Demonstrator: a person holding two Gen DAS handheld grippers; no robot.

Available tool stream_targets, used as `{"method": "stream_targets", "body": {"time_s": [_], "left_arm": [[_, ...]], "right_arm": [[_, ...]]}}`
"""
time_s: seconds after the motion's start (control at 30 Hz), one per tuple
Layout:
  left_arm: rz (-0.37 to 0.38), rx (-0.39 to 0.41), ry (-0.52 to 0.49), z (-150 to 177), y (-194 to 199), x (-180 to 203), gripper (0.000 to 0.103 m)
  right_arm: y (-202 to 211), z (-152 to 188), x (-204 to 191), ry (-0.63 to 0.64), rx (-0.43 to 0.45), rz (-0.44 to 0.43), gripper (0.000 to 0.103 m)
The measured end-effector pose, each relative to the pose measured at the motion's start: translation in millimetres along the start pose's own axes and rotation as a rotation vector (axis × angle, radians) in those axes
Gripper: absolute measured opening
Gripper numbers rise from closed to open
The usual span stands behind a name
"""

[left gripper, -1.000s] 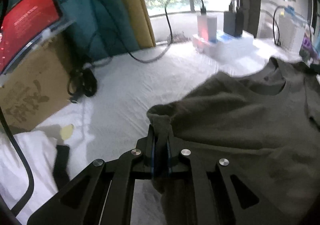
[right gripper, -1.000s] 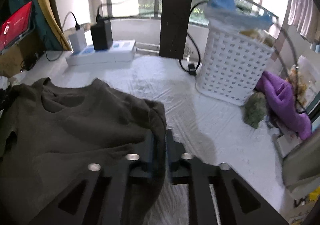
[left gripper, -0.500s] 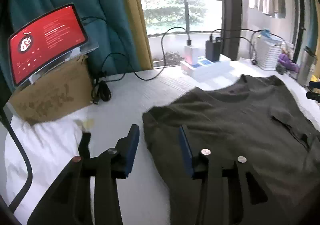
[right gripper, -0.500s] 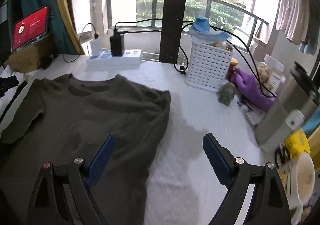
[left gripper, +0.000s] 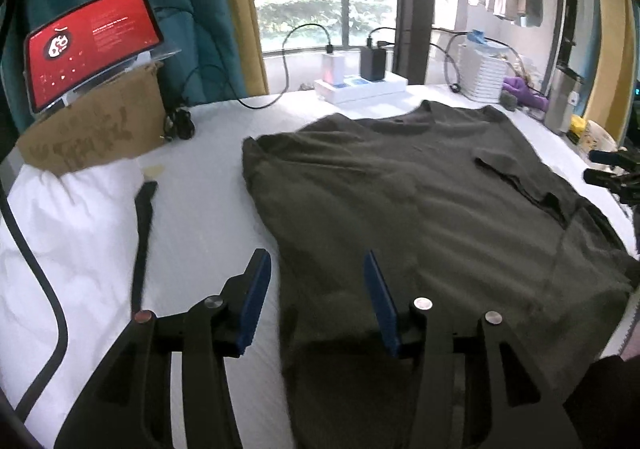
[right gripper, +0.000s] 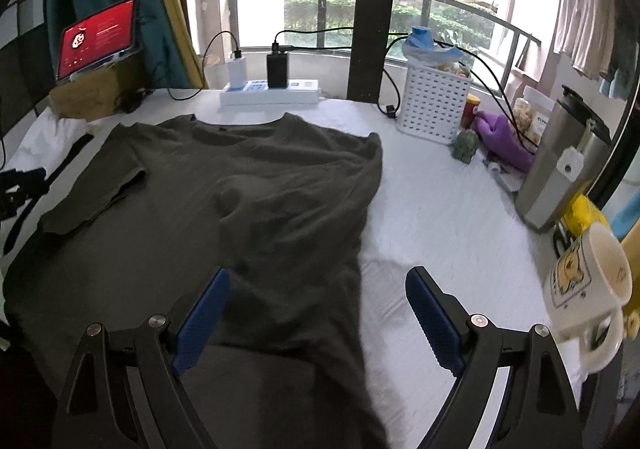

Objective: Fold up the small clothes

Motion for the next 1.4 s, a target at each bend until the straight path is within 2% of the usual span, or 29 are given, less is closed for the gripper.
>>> {"method": "stream_targets", "body": {"time_s": [0.27,0.47,0.53,0.67,0.8,0.9,0.97,1.0,1.03,1.07,1.1,1.2,1.3,1.37,1.4], "left_arm": [[0.078,-0.022,-0.027,35.3,24.7,27.4,0.049],[0.110,-0.063,-0.019,60.1,29.7,34.5,0.049],[0.111,-0.063,-0.017,63.7,30.7,34.7,0.049],[0.113,-0.056,0.000,65.7,32.4,34.0,0.049],[0.122,-0.052,-0.019,68.0,36.0,37.9,0.049],[0.125,-0.047,-0.023,68.4,38.7,37.6,0.049],[0.123,-0.047,-0.019,68.5,38.8,35.4,0.049],[0.121,-0.047,-0.018,68.9,38.9,34.8,0.049],[0.121,-0.047,-0.015,69.2,39.4,34.5,0.049],[0.125,-0.046,-0.015,69.6,39.8,35.1,0.049],[0.129,-0.047,-0.016,70.0,40.0,35.5,0.049],[0.156,-0.057,-0.027,73.6,41.6,41.0,0.049],[0.212,-0.074,-0.038,79.3,43.2,51.2,0.051],[0.251,-0.085,-0.043,82.9,44.0,58.6,0.060],[0.273,-0.092,-0.048,84.9,44.5,62.5,0.062]], "right_arm": [[17.4,20.3,-25.3,0.018,-0.002,-0.018,0.090],[22.0,40.6,-35.6,-0.009,-0.019,-0.041,0.076],[21.5,49.2,-38.6,-0.021,-0.029,-0.051,0.071],[14.1,64.9,-39.2,-0.037,-0.058,-0.062,0.067],[3.2,71.9,-28.0,-0.071,-0.082,-0.048,0.066],[-5.8,73.9,-26.1,-0.083,-0.102,-0.078,0.066],[-8.3,72.9,-30.0,-0.065,-0.096,-0.079,0.056],[-8.2,71.4,-33.0,-0.053,-0.094,-0.078,0.042],[-7.4,70.2,-35.2,-0.044,-0.092,-0.077,0.022],[-6.6,69.1,-38.0,-0.032,-0.091,-0.075,0.010],[-4.3,67.7,-41.3,-0.013,-0.085,-0.061,0.006],[11.4,58.7,-43.5,0.025,-0.046,-0.016,0.005],[35.0,44.0,-29.0,0.013,0.017,0.041,0.005],[53.1,33.4,-16.5,0.001,0.060,0.076,0.005],[60.3,29.5,-11.6,0.001,0.075,0.089,0.005]]}}
Point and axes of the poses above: each gripper's, at about its wrist camera, not at the fingertips, and y roughly against the way its jaws point, x to its right, z to its underside, the point moved 8 cm from there along -y, roughly the way its jaws point, and after that the axes turned 7 degrees about y, right-handed, at the moved point
